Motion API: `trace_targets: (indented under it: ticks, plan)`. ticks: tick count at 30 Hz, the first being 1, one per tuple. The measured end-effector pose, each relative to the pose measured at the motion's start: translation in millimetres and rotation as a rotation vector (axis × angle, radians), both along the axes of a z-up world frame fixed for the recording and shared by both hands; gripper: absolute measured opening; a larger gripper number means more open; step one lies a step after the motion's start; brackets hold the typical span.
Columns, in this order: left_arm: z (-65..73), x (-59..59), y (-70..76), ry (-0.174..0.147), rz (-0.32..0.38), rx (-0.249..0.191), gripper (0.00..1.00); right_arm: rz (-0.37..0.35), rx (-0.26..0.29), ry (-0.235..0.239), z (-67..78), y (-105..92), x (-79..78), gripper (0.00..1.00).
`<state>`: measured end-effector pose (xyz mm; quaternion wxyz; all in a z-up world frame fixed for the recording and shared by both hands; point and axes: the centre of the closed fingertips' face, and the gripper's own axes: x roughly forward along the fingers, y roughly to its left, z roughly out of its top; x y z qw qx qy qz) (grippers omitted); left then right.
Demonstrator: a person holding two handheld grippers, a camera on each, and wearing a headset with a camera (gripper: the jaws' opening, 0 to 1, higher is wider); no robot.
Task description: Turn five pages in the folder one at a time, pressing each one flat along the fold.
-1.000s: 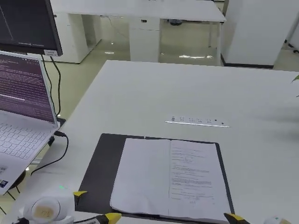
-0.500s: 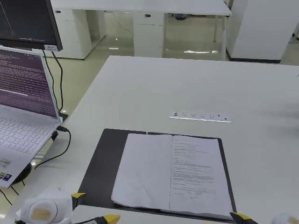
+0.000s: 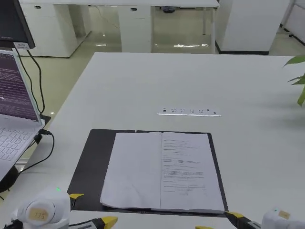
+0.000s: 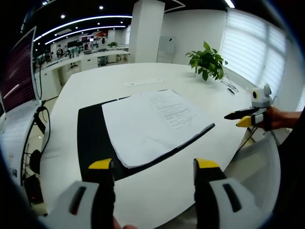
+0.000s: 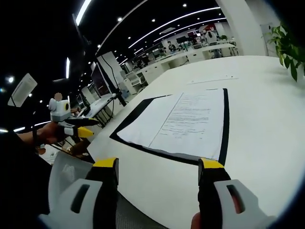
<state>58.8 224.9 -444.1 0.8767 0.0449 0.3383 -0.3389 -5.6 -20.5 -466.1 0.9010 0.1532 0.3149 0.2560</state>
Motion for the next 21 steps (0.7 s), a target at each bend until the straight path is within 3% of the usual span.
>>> trace_targets:
  ticks: [3, 13, 21]
  plan:
    - [-0.3, 4.3, -14.2, -0.003, -0.046, 0.001, 0.66, 0.008, -0.026, 0.017, -4.4, -2.6, -4.6, 0.68]
    - [1.1, 21.8, -52.1, -0.01, -0.138, -0.015, 0.65, -0.033, -0.025, 0.024, -3.9, -13.8, -8.2, 0.68]
    - [-4.2, 27.1, -76.8, 0.002, -0.194, -0.027, 0.64, -0.053, -0.034, 0.03, -3.5, -20.3, -10.1, 0.7]
